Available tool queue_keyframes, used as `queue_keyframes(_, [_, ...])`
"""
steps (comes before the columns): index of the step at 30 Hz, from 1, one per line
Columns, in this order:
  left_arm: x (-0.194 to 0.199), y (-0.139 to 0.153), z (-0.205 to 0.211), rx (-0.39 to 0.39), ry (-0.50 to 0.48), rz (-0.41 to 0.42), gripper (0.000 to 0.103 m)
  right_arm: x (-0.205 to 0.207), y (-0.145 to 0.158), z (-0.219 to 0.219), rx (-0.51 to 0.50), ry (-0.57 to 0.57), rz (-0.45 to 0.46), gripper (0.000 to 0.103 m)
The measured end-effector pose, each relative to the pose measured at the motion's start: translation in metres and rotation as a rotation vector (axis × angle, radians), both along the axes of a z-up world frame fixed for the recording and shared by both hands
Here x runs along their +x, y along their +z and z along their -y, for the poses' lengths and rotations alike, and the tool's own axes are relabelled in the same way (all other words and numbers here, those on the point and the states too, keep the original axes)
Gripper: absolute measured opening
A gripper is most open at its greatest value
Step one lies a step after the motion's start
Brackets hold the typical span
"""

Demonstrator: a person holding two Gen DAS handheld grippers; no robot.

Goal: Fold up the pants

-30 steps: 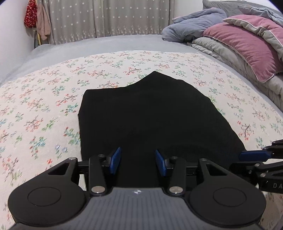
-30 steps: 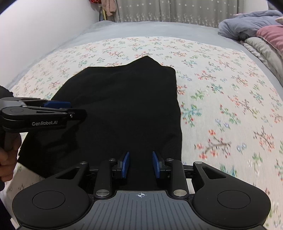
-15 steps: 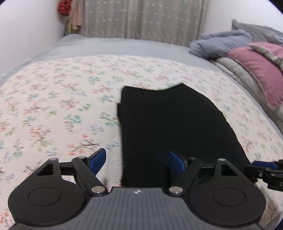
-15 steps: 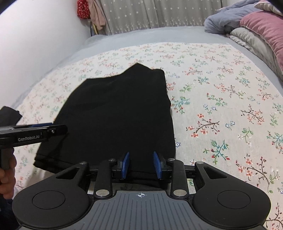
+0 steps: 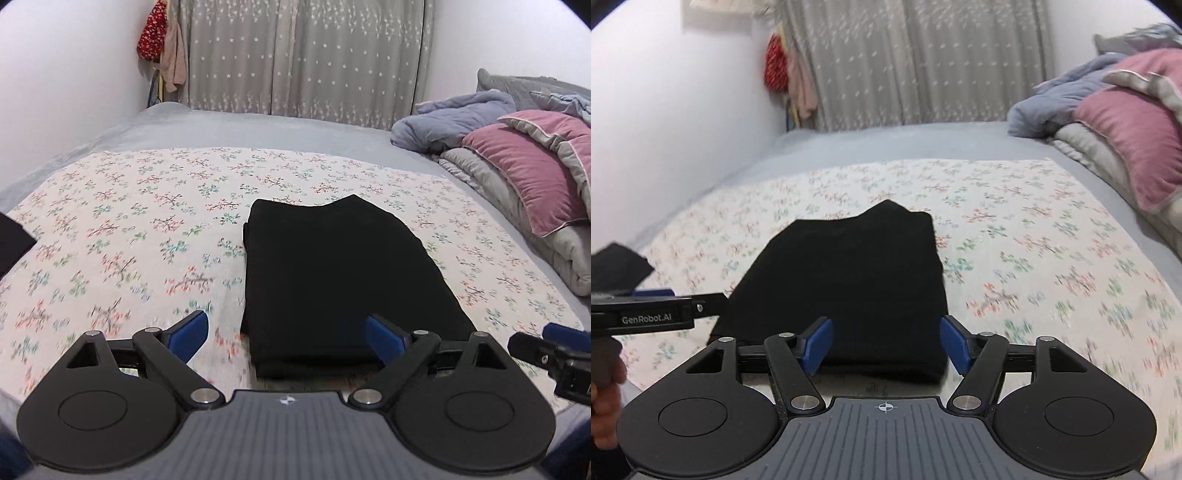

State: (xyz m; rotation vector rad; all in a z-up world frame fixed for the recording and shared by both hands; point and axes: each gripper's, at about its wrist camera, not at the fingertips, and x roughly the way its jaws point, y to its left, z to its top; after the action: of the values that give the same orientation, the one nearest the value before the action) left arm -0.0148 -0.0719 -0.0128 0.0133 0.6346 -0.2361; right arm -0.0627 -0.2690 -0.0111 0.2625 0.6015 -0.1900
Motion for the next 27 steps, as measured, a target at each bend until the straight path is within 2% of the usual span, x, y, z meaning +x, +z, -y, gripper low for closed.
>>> queue_keyframes(3, [-0.018,-0.002,0.0,0.022,-0.021,0.028,0.103,-0.023,-0.001,-0.01,-0.035,-0.041,0.012,0.072])
queue_keyframes(7, [-0.031,-0.008,-0.001,0.07,-0.007,0.078,0.103,-0.044,0.002,-0.027,-0.056,-0.056,0.052,0.093])
queue_keyframes(11, [-0.029,-0.015,-0.008,0.071,0.016,0.085,0.103,-0.053,0.006,-0.041,-0.112,-0.071,0.073,0.102])
queue_keyframes(14, [-0.029,-0.019,-0.011,0.077,0.022,0.071,0.103,-0.053,0.0,-0.044,-0.136,-0.062,0.088,0.103])
queue_keyframes(18, [-0.029,-0.023,-0.011,0.099,0.027,0.077,0.103,-0.04,-0.012,-0.039,-0.108,-0.089,0.031,0.103])
queue_keyframes(22, [-0.029,-0.025,-0.011,0.108,0.03,0.073,0.103,-0.036,-0.016,-0.046,-0.149,-0.099,0.017,0.103])
queue_keyframes(27, [-0.029,-0.025,-0.009,0.087,0.027,0.069,0.103,-0.035,-0.019,-0.046,-0.143,-0.104,0.008,0.103])
